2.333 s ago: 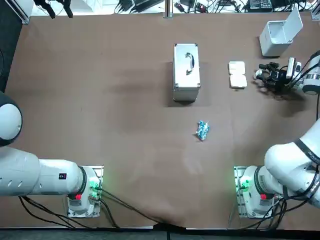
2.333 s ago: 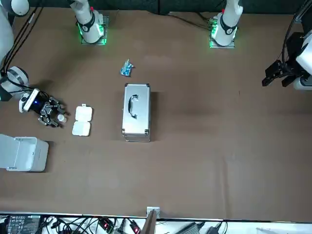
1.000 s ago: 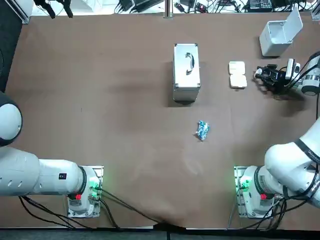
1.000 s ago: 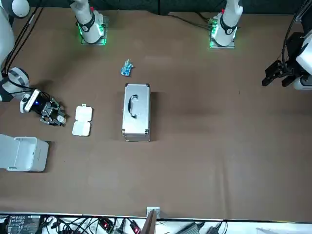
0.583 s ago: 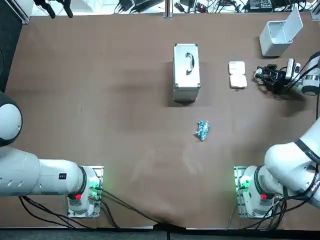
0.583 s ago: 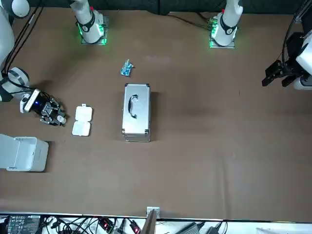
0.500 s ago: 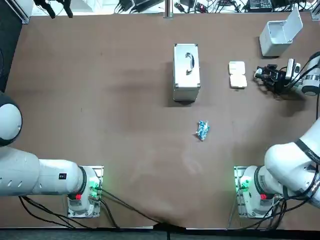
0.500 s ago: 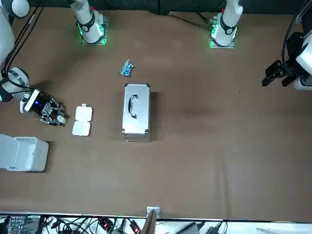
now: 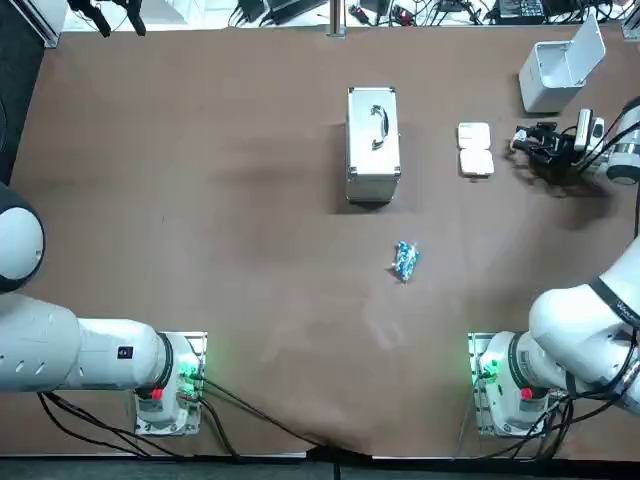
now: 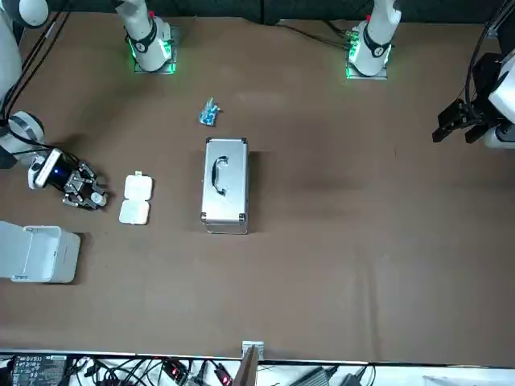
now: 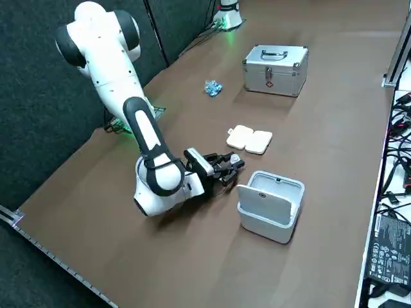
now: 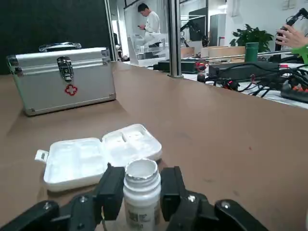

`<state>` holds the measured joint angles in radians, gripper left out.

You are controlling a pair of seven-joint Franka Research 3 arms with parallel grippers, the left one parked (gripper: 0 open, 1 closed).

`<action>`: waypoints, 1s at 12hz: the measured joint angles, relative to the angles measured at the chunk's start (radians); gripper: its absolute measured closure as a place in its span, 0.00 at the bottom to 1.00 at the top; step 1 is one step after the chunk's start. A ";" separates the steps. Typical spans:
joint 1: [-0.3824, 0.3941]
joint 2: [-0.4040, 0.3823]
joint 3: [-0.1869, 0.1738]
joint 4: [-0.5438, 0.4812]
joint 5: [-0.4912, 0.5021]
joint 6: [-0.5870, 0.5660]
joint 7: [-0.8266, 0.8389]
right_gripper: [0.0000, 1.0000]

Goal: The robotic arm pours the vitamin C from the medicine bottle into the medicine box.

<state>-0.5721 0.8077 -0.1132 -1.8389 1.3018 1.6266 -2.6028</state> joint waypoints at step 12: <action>0.132 -0.268 0.008 -0.126 -0.162 0.332 0.186 0.57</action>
<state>-0.4403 0.5397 -0.1057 -1.9645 1.1393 1.9586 -2.4167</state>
